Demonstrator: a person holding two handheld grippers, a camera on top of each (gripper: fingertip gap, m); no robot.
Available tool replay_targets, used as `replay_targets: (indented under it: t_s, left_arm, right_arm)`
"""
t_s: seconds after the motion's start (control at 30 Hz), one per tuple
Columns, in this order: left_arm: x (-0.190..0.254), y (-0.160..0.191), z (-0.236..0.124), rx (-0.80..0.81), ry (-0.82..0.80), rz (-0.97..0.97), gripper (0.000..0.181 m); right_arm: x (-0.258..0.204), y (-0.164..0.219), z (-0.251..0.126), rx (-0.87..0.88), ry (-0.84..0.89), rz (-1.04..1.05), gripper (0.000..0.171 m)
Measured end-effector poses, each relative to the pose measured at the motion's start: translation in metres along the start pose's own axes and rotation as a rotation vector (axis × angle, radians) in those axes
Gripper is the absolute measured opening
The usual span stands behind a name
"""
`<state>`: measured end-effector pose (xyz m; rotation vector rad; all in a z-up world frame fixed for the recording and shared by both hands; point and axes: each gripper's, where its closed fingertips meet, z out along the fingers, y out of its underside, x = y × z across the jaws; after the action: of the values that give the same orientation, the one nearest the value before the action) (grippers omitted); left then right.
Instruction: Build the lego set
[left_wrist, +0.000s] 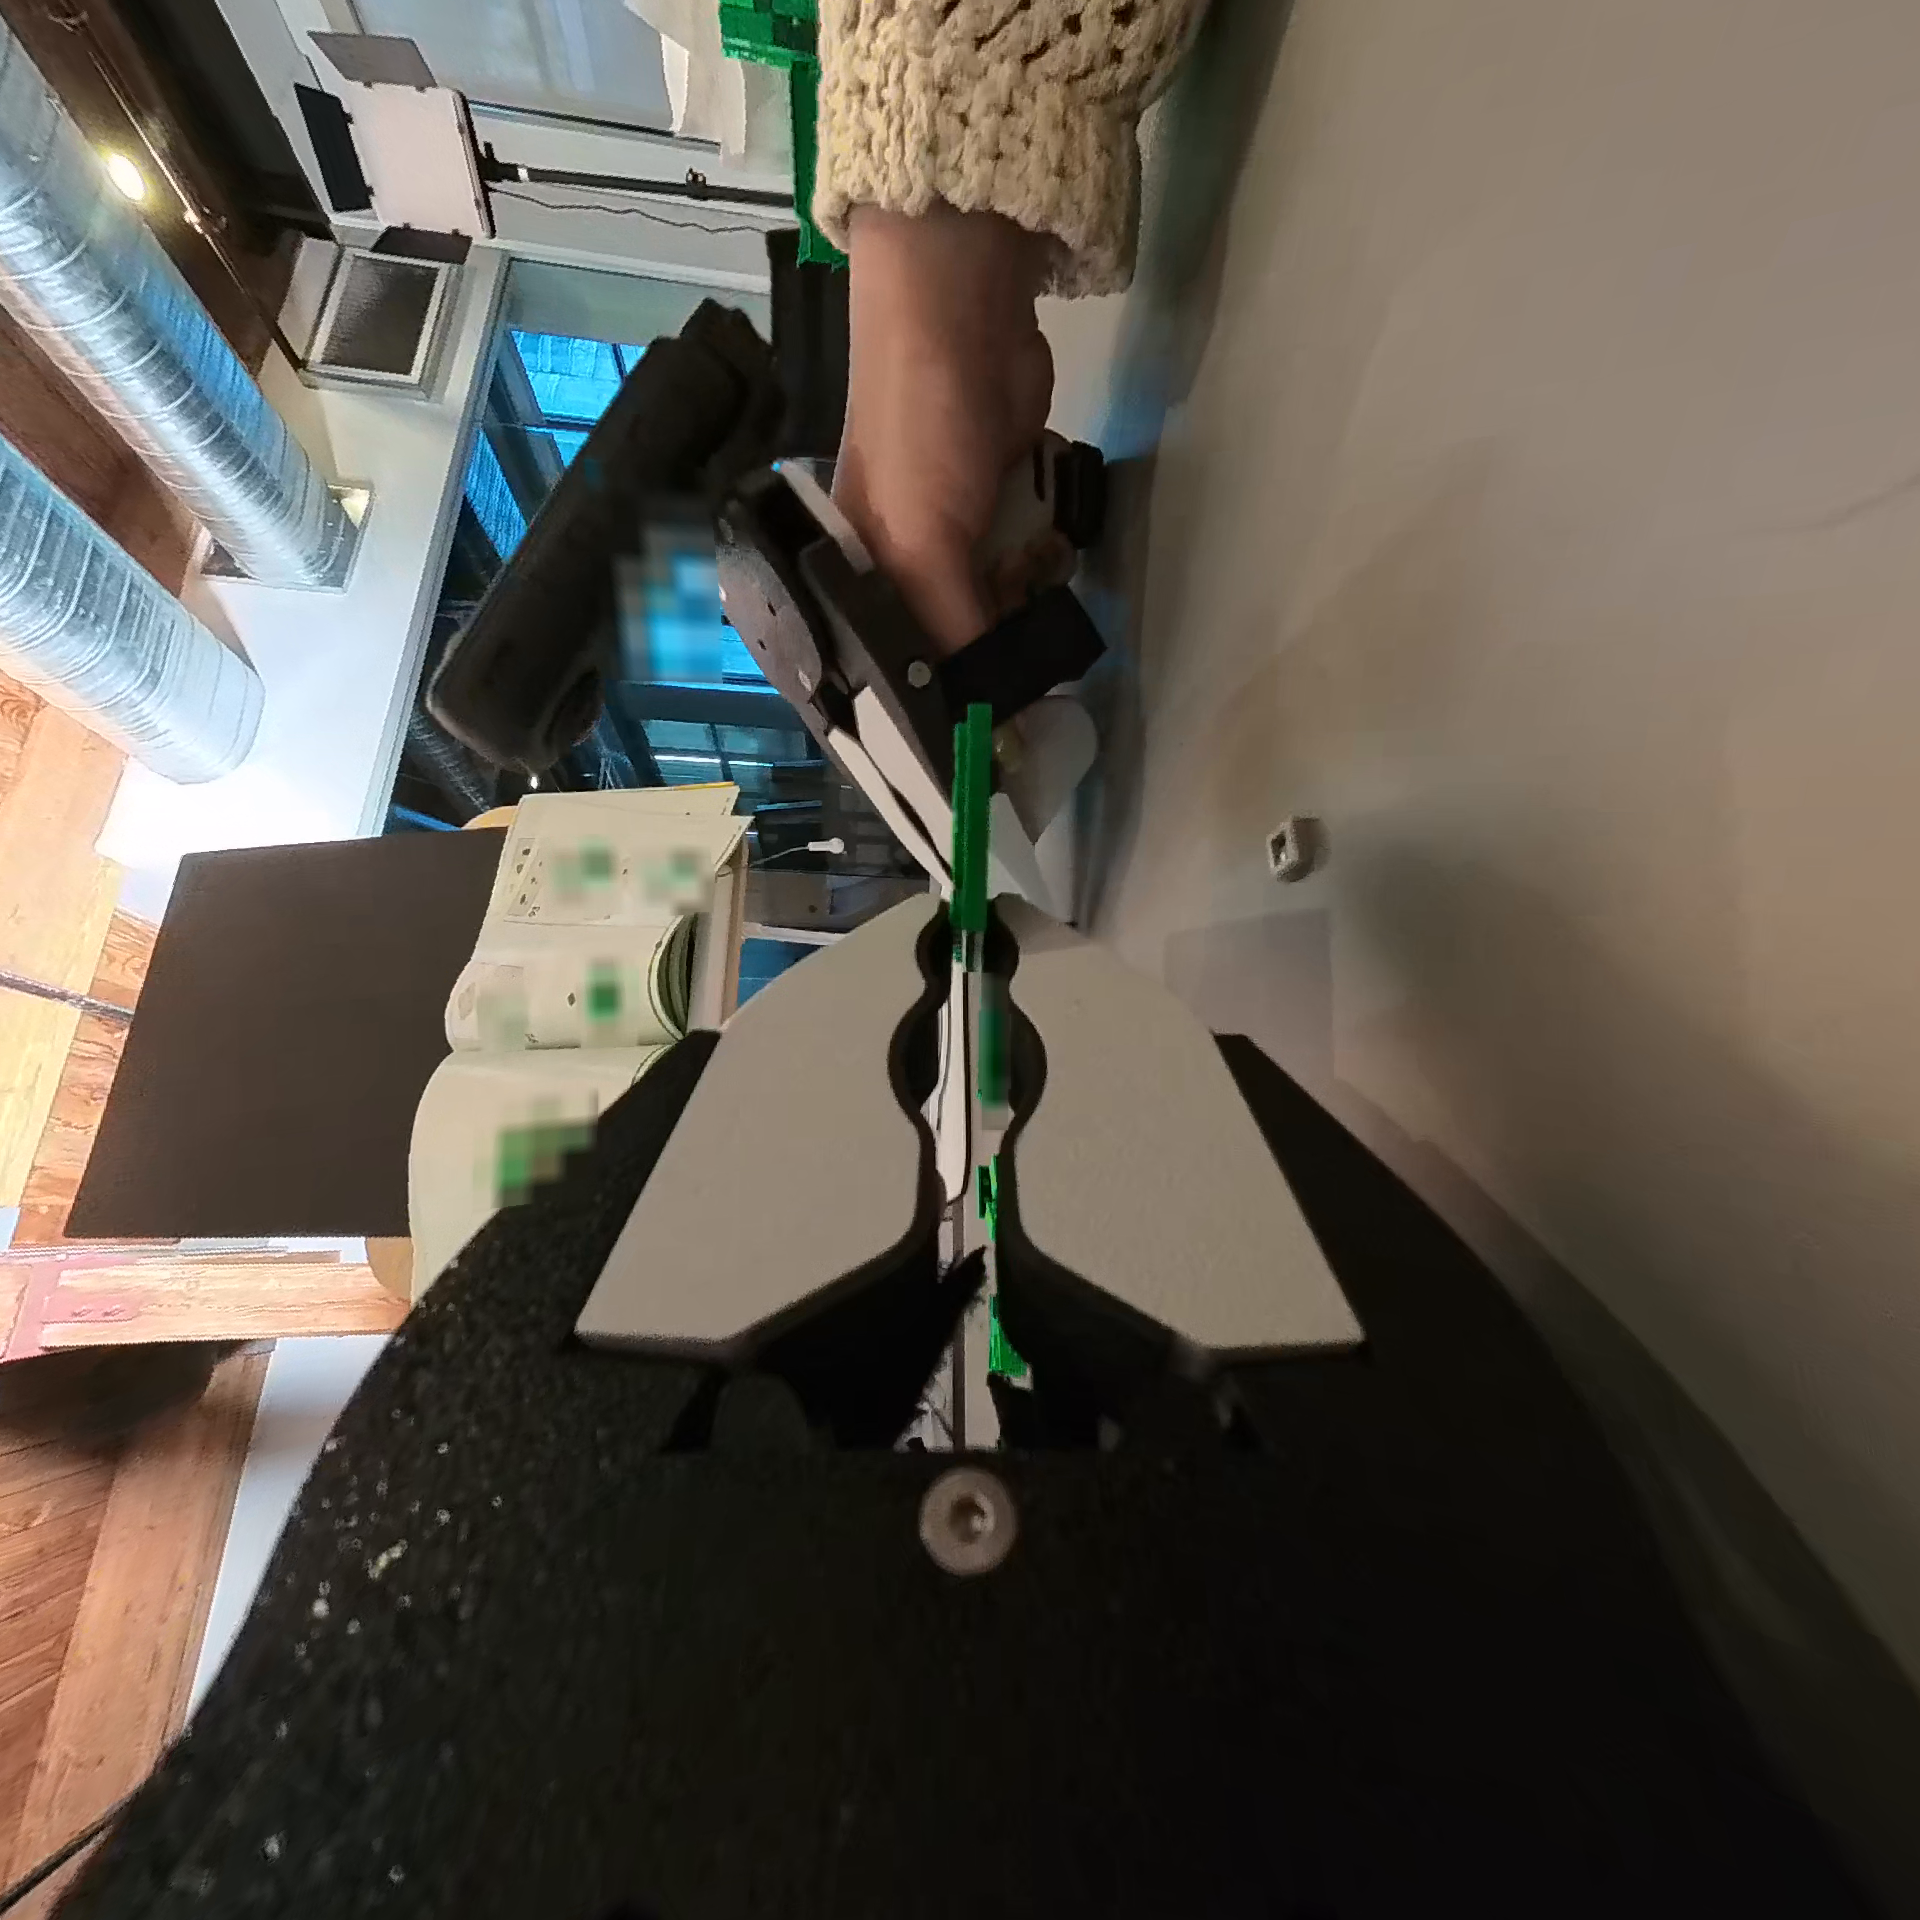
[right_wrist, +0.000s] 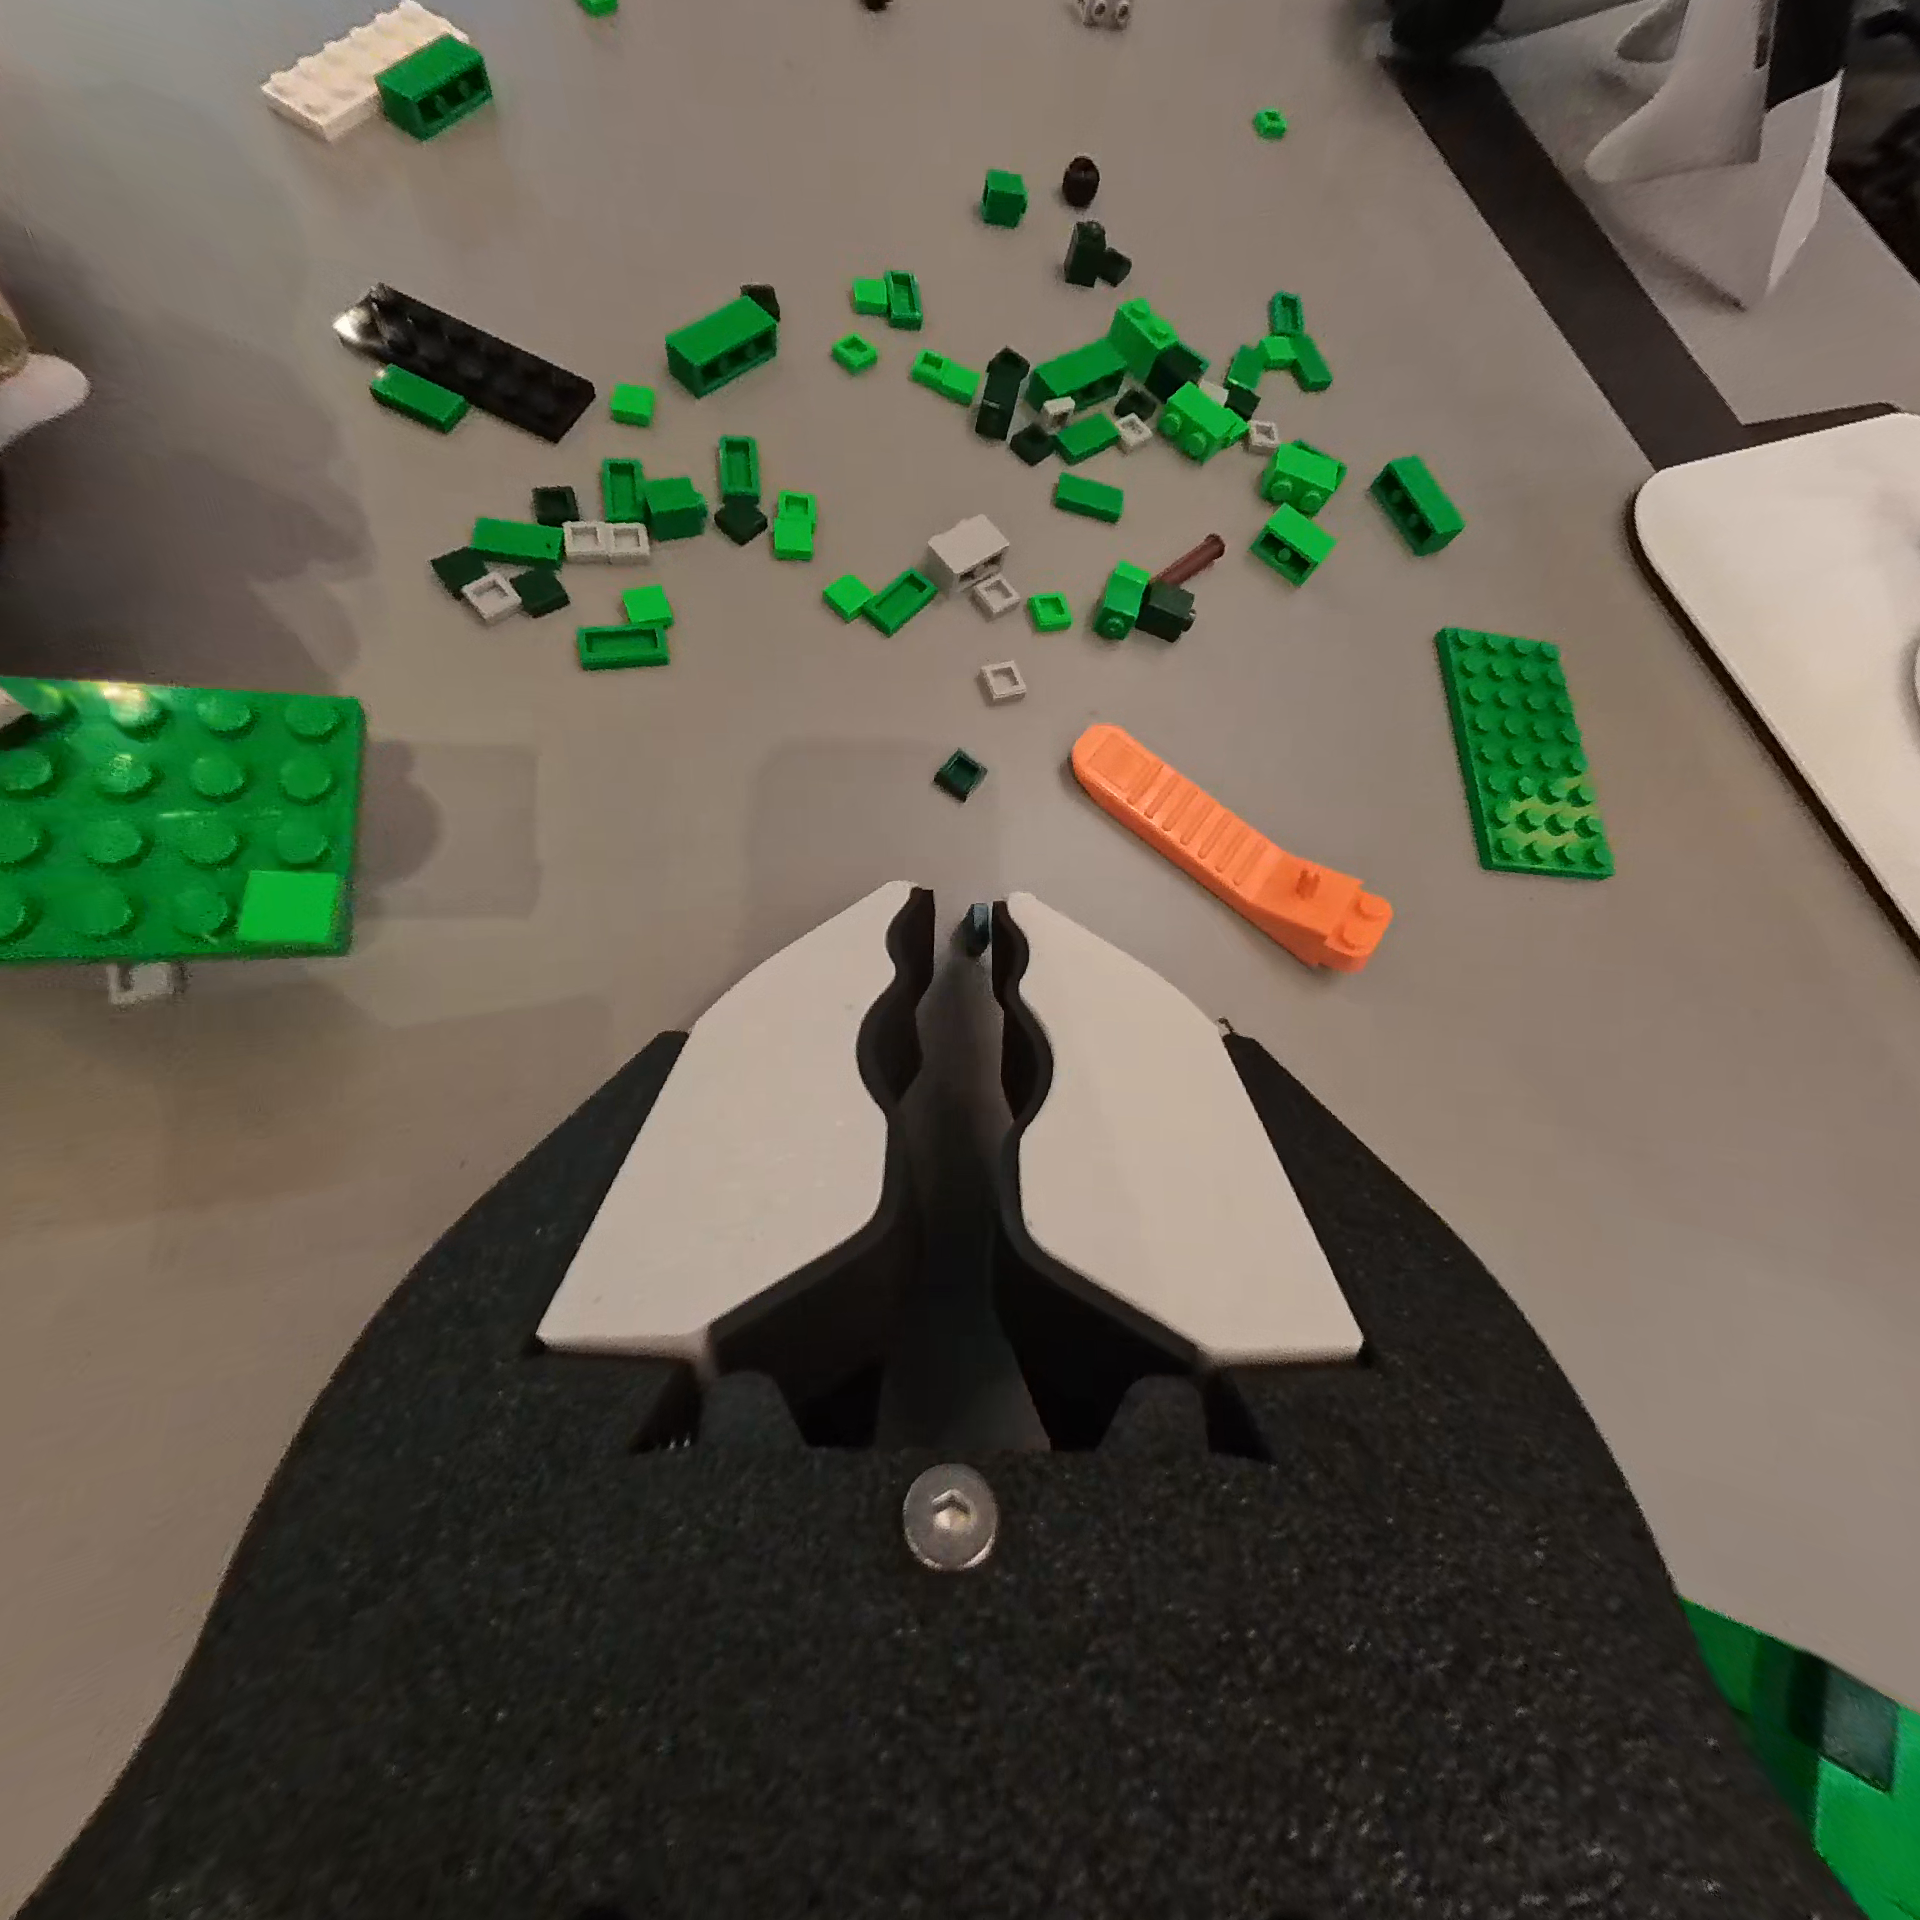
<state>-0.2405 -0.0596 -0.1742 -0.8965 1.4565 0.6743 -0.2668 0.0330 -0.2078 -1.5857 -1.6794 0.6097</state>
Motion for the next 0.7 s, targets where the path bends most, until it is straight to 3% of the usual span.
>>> replay_targets:
  t_s: [0.4,0.6,0.7]
  left_arm:
    - [-0.001,-0.005,0.001,0.004,0.002,0.004,0.004]
    - [-0.012,-0.004,0.003,-0.031,-0.068,0.021,0.004]
    - [-0.014,-0.007,0.004,-0.028,-0.079,0.019,0.004]
  right_arm:
    - [0.004,0.009,-0.005,-0.087,-0.064,0.045,0.003]
    - [-0.051,-0.039,-0.069,0.075,-0.519,0.290,0.002]
    - [-0.064,-0.041,-0.077,0.036,-0.579,0.357,0.002]
